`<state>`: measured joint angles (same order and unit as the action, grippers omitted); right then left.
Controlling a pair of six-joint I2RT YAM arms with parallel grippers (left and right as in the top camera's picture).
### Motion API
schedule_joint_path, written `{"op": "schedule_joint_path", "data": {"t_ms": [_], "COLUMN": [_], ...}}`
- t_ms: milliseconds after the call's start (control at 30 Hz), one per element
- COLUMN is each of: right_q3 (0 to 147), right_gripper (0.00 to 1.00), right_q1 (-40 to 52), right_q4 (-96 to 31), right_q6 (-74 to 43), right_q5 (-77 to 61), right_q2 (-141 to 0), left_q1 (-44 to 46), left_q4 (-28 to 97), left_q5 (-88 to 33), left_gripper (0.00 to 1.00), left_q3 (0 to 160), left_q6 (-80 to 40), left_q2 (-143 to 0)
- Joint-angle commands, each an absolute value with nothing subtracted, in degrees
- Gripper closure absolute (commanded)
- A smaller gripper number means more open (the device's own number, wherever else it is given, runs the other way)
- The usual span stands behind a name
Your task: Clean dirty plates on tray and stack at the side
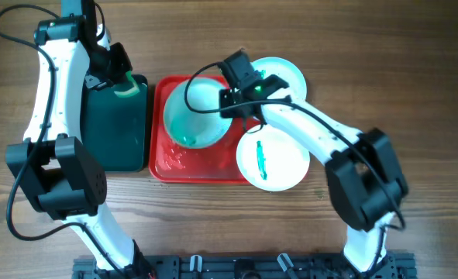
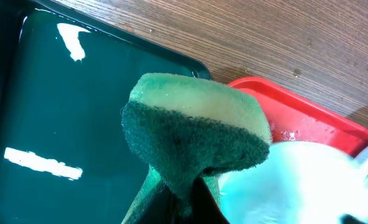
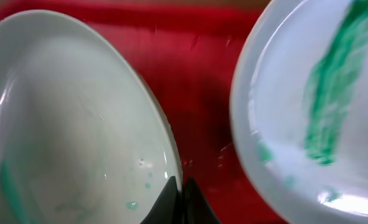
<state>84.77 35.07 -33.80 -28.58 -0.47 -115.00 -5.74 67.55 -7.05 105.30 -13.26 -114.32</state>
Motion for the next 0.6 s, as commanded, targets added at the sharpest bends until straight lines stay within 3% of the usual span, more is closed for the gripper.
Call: {"op": "schedule_joint_path", "data": {"t_ms": [0, 33, 100, 133, 367, 567], "right_q3": [83.9, 83.9, 84.2, 84.6, 89.8, 98.4], "right_gripper": [0.89, 0.76, 0.39, 0.34, 0.37, 0.54], "right_q1": [35.6, 35.5, 34.7, 34.1, 30.4, 31.2], "right_q4": [-34.3, -34.5, -34.5, -33.9, -31.7, -33.1], "right_q6": [-33.3, -33.0, -31.0, -26.7, -0.5, 9.0], "right_q5": [-7.9, -7.9, -8.4, -9.8, -13.8, -14.8], "right_q2": [-119.1, -119.1, -119.1, -119.1, -121.4, -128.1], "left_q1": [-5.9, -5.9, -5.9, -5.9, -5.9, -5.9], "left_q4": [67.6, 67.6, 67.6, 67.6, 67.5, 67.5], "left_q5": [-6.5, -6.5, -6.5, -6.5, -6.5, -6.5], "left_gripper": [0.96, 0.96, 0.96, 0.96, 0.96, 0.96], "left_q3": [106.0, 106.0, 106.0, 106.0, 106.0, 106.0], "left_q6": [-14.2, -14.2, -14.2, -14.2, -14.2, -14.2], "left_q2": [-113.5, -113.5, -113.5, -113.5, -113.5, -113.5]}}
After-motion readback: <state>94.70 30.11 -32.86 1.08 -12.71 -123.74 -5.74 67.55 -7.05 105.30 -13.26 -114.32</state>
